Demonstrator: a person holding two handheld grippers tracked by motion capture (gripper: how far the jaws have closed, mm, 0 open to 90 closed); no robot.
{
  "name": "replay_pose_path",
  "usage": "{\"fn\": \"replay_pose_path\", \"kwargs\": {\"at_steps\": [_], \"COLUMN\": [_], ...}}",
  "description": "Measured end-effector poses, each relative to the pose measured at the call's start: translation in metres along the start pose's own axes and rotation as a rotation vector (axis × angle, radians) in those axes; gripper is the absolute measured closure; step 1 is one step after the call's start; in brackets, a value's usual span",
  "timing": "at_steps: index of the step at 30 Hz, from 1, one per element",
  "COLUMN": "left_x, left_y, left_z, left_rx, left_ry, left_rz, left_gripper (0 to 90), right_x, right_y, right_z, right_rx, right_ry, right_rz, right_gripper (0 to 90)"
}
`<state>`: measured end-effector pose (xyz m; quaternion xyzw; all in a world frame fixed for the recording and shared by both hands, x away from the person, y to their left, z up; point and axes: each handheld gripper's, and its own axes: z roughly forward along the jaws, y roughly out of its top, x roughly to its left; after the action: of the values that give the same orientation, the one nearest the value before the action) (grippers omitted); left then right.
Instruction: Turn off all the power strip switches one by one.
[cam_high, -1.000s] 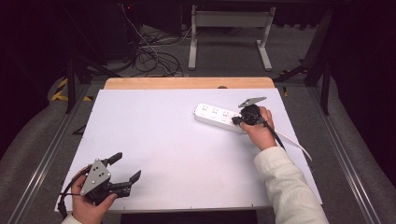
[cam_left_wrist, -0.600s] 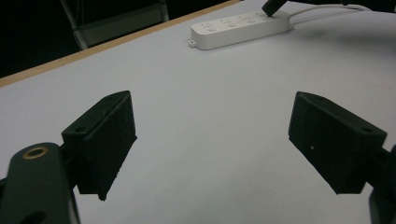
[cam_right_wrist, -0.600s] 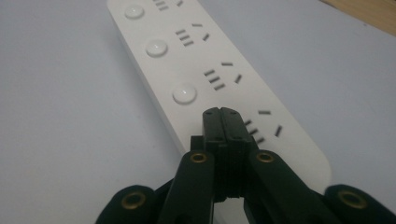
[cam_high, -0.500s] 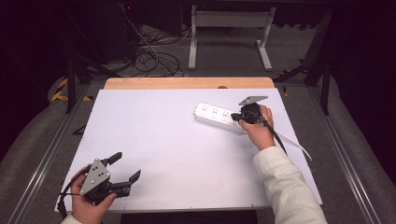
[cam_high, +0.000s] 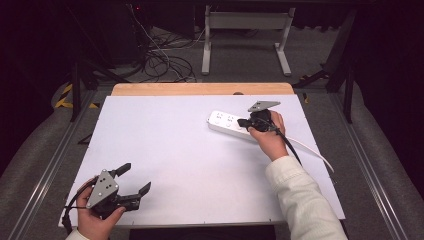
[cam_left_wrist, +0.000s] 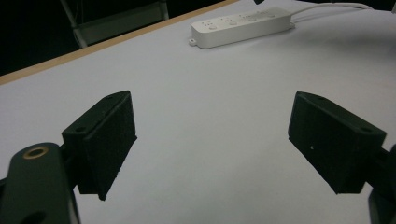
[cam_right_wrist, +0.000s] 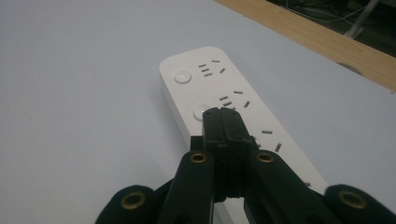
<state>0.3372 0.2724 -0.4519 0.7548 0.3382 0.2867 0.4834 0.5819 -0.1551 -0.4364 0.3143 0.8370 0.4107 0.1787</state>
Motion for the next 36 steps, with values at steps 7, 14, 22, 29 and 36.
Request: {"fn": "replay_pose_path", "kwargs": {"at_steps": [7,14,22,29,36], "left_x": [0.000,0.000,0.001,0.000,0.000], "left_y": [0.000,0.000,0.000,0.000,0.000], "left_z": [0.000,0.001,0.000,0.000,0.000], "left_rx": [-0.001,0.002,-0.001,-0.002,0.001], "left_ry": [-0.003,-0.004,-0.003,-0.003,-0.003], "left_rz": [-0.005,-0.003,-0.003,-0.006,-0.003], "left_gripper": [15.7,15.7,15.7,15.7,15.7], "right_x": [-0.004,-0.004,-0.004,-0.003,-0.003], "right_y": [-0.005,-0.007,-0.010,-0.010,-0.010], "right_z": [0.011,0.018,0.022,0.024,0.024], "right_rx": [0.048,0.071,0.085,0.089,0.092], "right_ry": [-0.024,-0.025,-0.030,-0.028,-0.031], "right_rz": [0.021,0.028,0.019,0.028,0.047], "right_gripper": [90.0,90.0,90.0,90.0,90.0]}}
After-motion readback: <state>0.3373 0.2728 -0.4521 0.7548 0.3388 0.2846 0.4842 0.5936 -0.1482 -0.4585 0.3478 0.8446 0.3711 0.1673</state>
